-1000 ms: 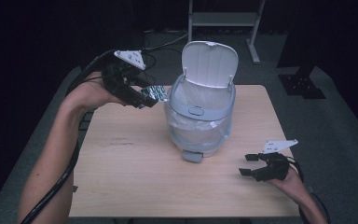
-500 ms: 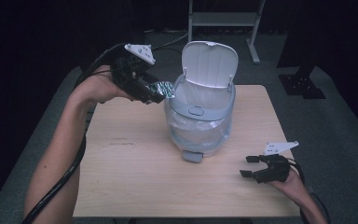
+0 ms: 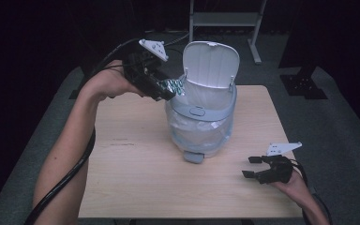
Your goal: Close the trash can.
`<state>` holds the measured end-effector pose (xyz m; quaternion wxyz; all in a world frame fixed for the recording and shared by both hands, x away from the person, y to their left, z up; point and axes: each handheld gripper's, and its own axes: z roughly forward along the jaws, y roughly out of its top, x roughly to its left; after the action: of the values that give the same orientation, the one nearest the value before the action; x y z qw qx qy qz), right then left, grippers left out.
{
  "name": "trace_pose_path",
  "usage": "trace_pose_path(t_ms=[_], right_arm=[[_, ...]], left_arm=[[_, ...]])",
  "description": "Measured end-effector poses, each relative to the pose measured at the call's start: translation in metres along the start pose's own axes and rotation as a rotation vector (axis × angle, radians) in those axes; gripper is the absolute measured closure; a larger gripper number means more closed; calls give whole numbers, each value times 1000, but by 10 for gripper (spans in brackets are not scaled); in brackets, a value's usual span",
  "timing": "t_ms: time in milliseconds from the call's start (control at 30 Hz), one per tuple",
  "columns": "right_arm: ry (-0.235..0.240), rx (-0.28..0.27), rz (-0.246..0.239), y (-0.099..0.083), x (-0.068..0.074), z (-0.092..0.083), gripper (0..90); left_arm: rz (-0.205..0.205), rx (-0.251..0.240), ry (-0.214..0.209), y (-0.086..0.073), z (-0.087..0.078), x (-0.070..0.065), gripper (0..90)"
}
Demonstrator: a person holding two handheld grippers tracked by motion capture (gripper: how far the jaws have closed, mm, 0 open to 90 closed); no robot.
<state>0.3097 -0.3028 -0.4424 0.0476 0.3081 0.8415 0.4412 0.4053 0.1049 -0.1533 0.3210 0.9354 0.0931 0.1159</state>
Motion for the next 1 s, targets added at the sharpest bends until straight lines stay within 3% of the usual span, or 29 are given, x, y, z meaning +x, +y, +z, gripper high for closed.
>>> trace_pose_path(t_ms=[433, 1000], right_arm=[[1, -6, 2, 1, -2, -2, 291], [-22, -30, 14, -1, -3, -13, 292]], left_arm=[[38, 7, -17, 25, 14, 8, 334], [67, 22, -71, 47, 57, 26, 334]])
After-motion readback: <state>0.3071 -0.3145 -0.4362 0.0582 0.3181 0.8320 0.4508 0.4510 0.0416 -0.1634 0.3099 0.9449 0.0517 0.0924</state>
